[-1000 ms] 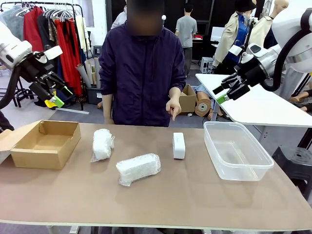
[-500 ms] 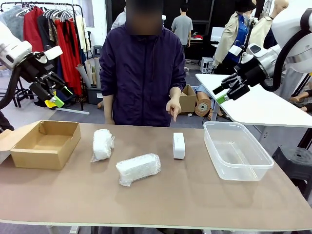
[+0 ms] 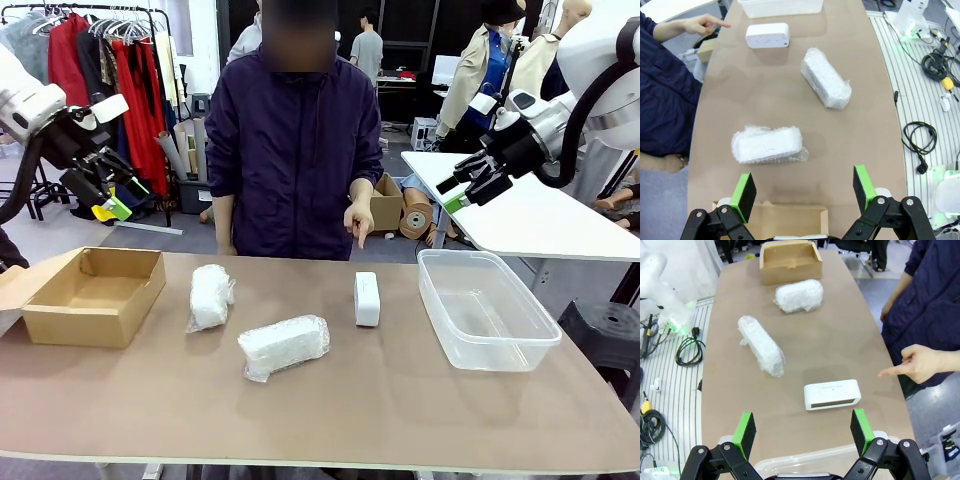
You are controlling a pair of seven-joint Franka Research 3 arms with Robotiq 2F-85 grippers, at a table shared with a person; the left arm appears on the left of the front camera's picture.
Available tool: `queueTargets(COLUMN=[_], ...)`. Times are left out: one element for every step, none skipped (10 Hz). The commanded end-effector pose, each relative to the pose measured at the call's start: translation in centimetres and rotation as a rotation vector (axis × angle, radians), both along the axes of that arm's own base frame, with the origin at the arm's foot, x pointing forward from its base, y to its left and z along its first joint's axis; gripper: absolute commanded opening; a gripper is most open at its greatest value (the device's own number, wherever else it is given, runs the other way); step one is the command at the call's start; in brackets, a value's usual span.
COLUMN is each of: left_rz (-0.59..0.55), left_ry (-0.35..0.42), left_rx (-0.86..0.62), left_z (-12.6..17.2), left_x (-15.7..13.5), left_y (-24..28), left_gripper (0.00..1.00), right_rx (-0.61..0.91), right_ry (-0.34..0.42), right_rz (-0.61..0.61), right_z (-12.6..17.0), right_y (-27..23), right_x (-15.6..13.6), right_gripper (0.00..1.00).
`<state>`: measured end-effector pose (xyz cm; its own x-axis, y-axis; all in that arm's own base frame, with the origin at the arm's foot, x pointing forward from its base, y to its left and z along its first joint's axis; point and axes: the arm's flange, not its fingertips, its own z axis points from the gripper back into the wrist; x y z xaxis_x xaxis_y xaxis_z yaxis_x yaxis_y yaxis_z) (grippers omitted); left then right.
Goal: Separate and place wrapped and unwrapped clocks.
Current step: Pick up the Digital clock indicated by the person.
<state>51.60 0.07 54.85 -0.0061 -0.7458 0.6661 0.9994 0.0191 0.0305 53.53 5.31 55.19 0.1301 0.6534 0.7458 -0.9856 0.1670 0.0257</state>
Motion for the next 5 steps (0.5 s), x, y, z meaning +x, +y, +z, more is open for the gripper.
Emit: queueTargets(left_rz=[-0.002,-0.002,-0.002,-0.002,-0.002], left_ry=[-0.005,-0.005,-0.005,-0.005,-0.005], left_rx=[0.0,0.0,0.0,0.0,0.0], left_z=[0.2,0.2,0.2,0.2,0.2], left_x=[-0.3,-0.3,-0.3,-0.3,-0.3], left_y=[0.1,0.1,0.1,0.1,0.1], left_gripper=[1.0,1.0,1.0,1.0,1.0], right_rx=[0.0,-0.019,-0.035,-0.067,-0.115], right_ry=[0.0,0.005,0.04,0.07,0.105], right_rz=[0.0,0.008,0.024,0.001,-0.038], right_z=[0.0,0.5,1.0,1.2,1.6], right_y=[0.0,0.9,2.4,4.0,6.0], right_x=[0.0,0.0,-0.3,-0.3,-0.3], right_gripper=[1.0,1.0,1.0,1.0,1.0])
